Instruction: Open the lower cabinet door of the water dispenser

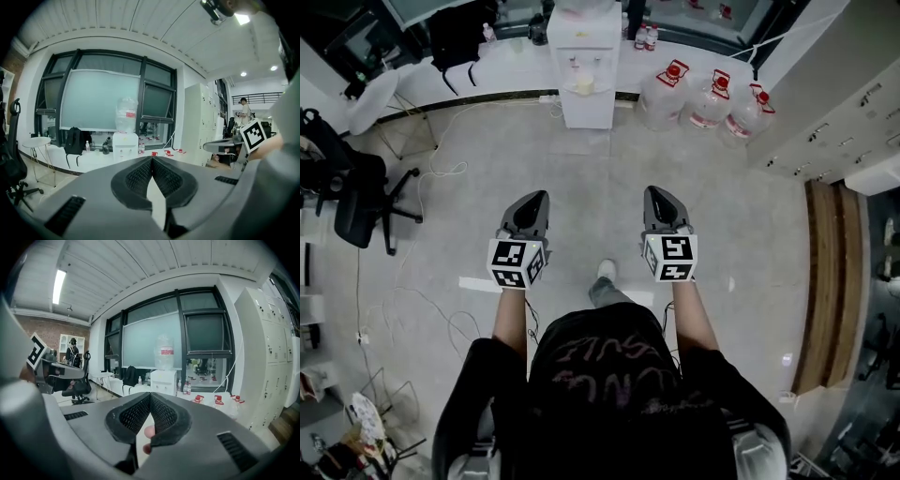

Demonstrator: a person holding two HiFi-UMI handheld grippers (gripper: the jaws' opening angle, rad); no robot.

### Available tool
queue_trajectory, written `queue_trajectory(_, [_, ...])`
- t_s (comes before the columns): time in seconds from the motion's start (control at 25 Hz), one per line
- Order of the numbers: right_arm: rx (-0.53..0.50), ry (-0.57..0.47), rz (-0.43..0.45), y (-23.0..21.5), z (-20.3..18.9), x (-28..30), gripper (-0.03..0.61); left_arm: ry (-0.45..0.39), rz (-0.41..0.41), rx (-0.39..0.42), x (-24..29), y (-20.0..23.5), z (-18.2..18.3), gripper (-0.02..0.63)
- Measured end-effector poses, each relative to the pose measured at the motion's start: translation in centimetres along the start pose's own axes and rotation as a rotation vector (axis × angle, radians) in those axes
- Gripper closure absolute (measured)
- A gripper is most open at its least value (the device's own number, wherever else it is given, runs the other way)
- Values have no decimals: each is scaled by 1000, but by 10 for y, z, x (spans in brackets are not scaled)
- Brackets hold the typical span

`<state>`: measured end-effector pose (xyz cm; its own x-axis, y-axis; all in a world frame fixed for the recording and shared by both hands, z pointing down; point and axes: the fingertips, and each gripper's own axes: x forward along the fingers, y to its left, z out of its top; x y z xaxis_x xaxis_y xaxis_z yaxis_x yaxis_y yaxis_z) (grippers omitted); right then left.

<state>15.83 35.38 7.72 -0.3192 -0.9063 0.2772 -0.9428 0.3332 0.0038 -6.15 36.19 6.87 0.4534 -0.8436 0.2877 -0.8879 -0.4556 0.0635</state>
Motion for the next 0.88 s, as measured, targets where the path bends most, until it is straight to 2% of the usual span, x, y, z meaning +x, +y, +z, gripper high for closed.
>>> queue_trajectory(0.36, [23,3,22,-49,18,80,565,51,29,9,73,27,14,603])
queue_trajectory(0.6, [36,0,28,-59,23,114,565,51,42,18,100,51,22,603])
queue_trajectory(0.88, [38,21,1,-60,26,163,565,48,6,20,142,89,30,603])
